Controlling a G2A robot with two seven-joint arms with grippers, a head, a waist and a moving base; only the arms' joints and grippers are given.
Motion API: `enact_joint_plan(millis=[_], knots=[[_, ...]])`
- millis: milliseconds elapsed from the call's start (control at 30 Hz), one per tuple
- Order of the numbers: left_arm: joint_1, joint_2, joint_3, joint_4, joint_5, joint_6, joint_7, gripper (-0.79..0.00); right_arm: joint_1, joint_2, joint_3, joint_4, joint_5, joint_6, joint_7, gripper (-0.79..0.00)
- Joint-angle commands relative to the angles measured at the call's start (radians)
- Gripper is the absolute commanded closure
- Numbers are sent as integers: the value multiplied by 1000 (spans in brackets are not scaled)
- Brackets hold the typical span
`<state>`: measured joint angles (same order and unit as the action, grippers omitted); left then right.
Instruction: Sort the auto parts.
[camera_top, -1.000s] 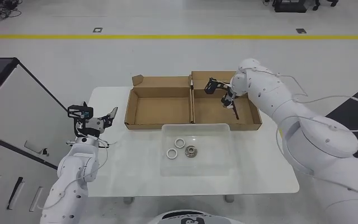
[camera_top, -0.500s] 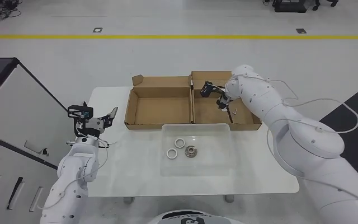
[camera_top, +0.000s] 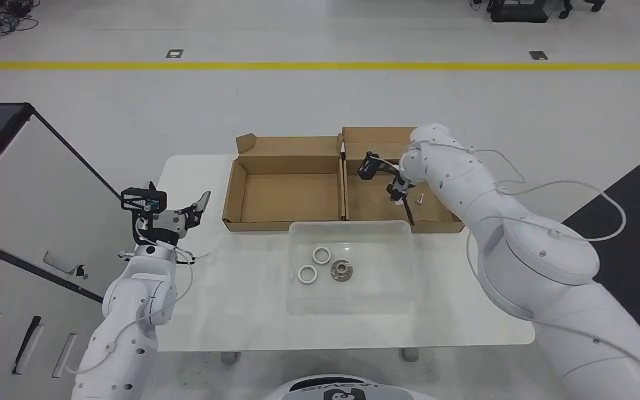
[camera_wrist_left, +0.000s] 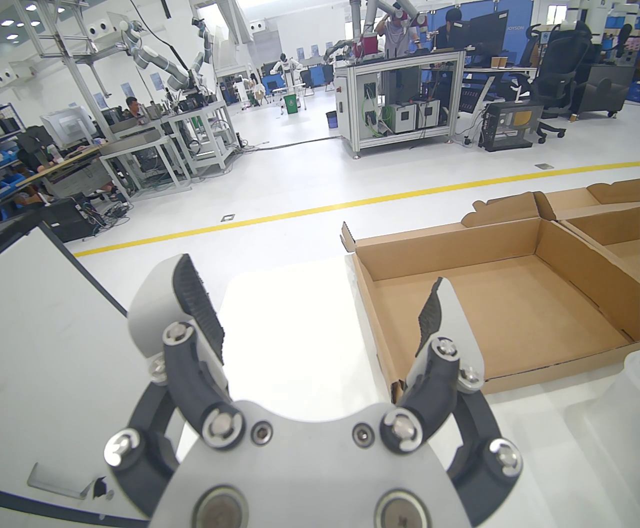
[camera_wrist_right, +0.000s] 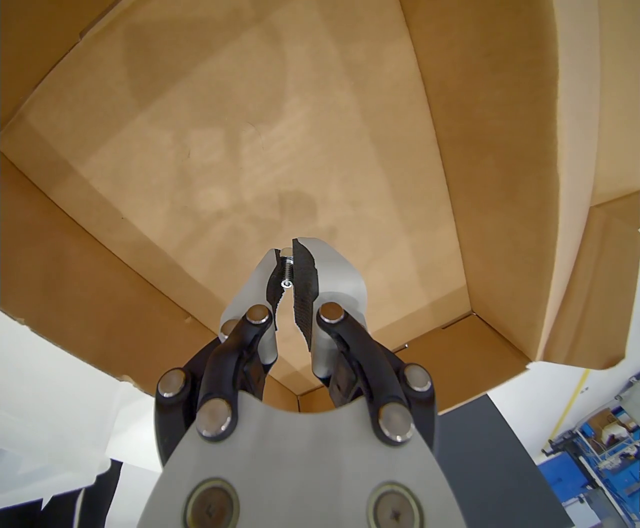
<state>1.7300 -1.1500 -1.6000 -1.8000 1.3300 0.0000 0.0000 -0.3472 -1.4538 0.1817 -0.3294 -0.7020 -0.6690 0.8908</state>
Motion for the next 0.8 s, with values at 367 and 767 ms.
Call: enact_joint_plan(millis=[367,767], knots=[[0,0,0,0,0,0,0,-785,-22,-16,7,50,-44,0,-32,0],[0,0,0,0,0,0,0,-785,-22,-28,27,55,-47,8,-13,-175]])
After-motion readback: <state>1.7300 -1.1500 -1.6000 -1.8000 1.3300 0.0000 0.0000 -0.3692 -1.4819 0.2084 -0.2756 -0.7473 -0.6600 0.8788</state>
